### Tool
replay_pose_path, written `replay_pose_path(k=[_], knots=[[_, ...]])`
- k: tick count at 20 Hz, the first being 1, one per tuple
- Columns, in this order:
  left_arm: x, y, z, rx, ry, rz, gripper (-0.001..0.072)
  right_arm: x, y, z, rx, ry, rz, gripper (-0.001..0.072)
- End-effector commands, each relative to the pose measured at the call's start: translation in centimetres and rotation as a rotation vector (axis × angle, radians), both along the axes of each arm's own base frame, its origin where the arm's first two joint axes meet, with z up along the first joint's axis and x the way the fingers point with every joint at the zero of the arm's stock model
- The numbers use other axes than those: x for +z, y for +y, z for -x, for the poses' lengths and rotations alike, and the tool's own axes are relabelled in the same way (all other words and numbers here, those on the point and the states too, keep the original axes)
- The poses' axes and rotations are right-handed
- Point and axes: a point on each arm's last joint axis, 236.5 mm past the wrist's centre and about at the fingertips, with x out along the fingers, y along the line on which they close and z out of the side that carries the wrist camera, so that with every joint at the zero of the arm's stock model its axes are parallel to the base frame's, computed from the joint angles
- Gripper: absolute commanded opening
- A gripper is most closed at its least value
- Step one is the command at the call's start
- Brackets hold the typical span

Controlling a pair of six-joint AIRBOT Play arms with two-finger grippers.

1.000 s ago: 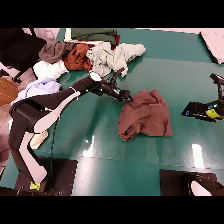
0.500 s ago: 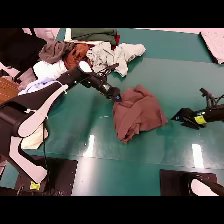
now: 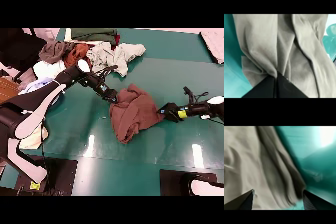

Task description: Fold the shirts.

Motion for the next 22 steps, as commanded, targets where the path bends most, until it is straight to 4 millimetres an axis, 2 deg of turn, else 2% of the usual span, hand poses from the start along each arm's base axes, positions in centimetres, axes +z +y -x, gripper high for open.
replay_pose_path(k=[1,2,3,5,7,9,12,15,17,18,19,22], knots=[[0.0,0.1,0.1,0.000,0.003,-0.004,0.0024,-0.5,2.6,-0.7,0.089,-0.026,0.002,0.0502],[0.0,0.1,0.0,0.010,0.012,-0.005,0.0023,-0.5,2.6,-1.0,0.101,-0.041,0.026,0.0147],[0.1,0.1,0.0,0.014,0.014,-0.005,0.0024,-0.3,2.2,-1.4,0.110,-0.052,0.047,0.0033],[0.8,0.0,-0.1,0.015,0.000,0.000,0.0023,1.4,1.5,-1.7,0.131,-0.058,0.072,0.0032],[3.2,-0.2,-0.6,0.029,-0.024,0.016,0.0023,5.4,0.5,-2.0,0.151,-0.121,0.112,0.0032],[8.0,-0.5,-1.4,0.048,-0.104,0.053,0.0023,11.2,-0.5,-1.9,0.152,-0.228,0.171,0.0032],[18.7,-0.4,-1.1,0.094,-0.283,0.147,0.0023,22.1,-1.7,-0.8,0.119,-0.460,0.258,0.0031],[30.3,0.6,1.8,0.123,-0.494,0.260,0.0023,34.5,-1.7,1.8,0.063,-0.764,0.283,0.0031],[36.5,1.7,4.9,0.132,-0.611,0.321,0.0023,40.6,-2.2,4.6,0.046,-0.929,0.329,0.0031],[38.9,2.4,6.6,0.132,-0.669,0.337,0.0023,42.7,-2.9,6.0,0.034,-0.985,0.369,0.0031],[40.4,3.4,7.8,0.149,-0.706,0.332,0.0023,44.5,-4.0,7.4,0.006,-1.029,0.430,0.0031],[42.9,7.0,10.6,0.234,-0.798,0.255,0.0023,49.2,-8.3,10.7,-0.124,-1.148,0.615,0.0032]])
